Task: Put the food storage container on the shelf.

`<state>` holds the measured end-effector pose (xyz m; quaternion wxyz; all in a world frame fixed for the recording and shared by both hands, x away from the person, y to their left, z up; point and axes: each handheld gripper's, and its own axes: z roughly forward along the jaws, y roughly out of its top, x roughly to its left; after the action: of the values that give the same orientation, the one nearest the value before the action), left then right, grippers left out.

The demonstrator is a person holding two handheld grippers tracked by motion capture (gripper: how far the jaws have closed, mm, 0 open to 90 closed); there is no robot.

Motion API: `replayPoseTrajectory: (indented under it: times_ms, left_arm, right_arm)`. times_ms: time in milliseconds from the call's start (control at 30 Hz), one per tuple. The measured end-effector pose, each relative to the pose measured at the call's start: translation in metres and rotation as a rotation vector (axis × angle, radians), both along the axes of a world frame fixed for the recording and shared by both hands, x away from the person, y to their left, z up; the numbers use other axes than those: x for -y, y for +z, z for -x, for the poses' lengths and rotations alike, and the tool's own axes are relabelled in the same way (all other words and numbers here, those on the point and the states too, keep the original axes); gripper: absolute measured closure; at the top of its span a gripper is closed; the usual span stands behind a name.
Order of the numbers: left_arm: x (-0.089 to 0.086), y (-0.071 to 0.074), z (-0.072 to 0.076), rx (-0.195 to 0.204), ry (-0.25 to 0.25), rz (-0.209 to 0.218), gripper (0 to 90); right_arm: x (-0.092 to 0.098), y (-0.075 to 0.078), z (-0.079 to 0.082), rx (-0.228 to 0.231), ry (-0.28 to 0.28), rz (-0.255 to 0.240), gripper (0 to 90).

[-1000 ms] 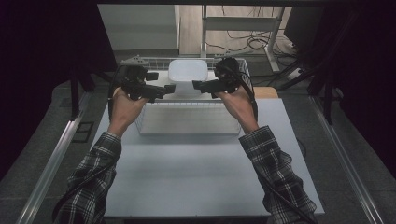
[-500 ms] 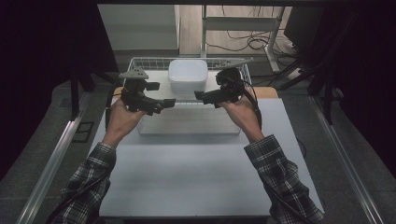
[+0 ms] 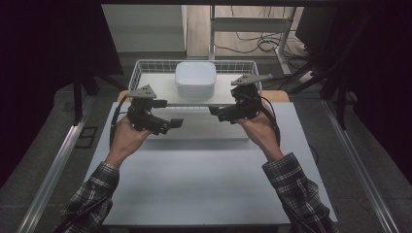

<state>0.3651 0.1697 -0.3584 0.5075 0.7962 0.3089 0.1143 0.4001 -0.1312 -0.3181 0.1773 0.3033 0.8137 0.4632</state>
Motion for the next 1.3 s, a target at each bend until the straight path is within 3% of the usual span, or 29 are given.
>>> replayPoseTrajectory:
  times_ms: [333, 500, 800, 1200, 1300]
  left_arm:
    - [-0.002, -0.021, 0.02, 0.001, 0.006, 0.052, 2.8]
    - [-0.002, -0.035, 0.027, 0.012, 0.022, 0.025, 2.2]
    - [0.003, -0.055, 0.04, 0.007, 0.016, 0.027, 1.9]
    - [0.005, -0.091, 0.052, -0.017, 0.033, 0.051, 1.7]
    - [0.005, -0.097, 0.055, -0.02, 0.036, 0.035, 1.7]
  right_arm:
    - [0.004, -0.021, 0.015, 0.0, 0.04, -0.01, 1.9]
    - [0.002, -0.035, 0.022, 0.0, 0.063, -0.002, 1.9]
    - [-0.002, -0.057, 0.038, 0.006, 0.102, 0.013, 1.1]
    - [0.01, -0.091, 0.05, -0.013, 0.085, -0.006, 0.0]
    - [0.013, -0.098, 0.05, -0.025, 0.086, 0.013, 0.0]
